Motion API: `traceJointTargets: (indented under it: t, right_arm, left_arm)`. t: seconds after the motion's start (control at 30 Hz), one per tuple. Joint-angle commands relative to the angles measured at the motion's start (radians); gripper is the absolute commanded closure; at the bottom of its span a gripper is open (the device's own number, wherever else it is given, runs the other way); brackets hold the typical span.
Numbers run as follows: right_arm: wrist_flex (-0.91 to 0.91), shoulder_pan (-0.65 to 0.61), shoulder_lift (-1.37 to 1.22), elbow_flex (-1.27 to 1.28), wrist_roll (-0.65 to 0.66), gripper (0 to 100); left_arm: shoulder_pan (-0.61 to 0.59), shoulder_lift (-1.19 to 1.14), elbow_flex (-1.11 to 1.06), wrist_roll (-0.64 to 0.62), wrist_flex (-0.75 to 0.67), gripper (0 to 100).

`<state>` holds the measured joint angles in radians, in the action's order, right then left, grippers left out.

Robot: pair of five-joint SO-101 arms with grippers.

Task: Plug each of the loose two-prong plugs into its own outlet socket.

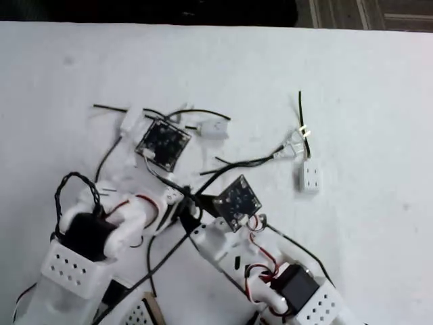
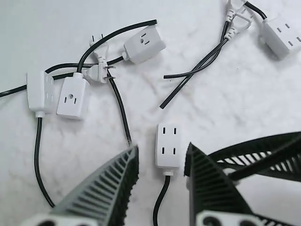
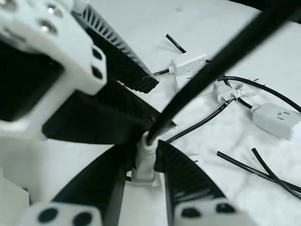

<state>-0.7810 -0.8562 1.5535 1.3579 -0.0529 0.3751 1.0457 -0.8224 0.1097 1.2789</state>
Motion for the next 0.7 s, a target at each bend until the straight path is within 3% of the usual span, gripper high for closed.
traceJointTargets:
  t: [0.0, 0.13, 0.37, 0.67]
  right_arm:
    - [0.022, -0.012, 0.004, -0.009, 0.009, 98.1]
    - [0.021, -0.005, 0.004, -0.009, 0.009, 98.1]
    - [0.051, 0.099, -0.022, 0.049, 0.061, 98.2]
    - [0.288, 0.13, -0.398, 0.003, 0.149, 98.2]
  left_arm:
    - [0.025, 0.013, 0.003, -0.002, -0.009, 82]
    - [-0.041, 0.015, 0.005, -0.002, -0.011, 82]
    - [-0.326, 0.015, 0.008, 0.02, -0.055, 82]
    - [-0.473, 0.01, -0.048, 0.144, -0.028, 82]
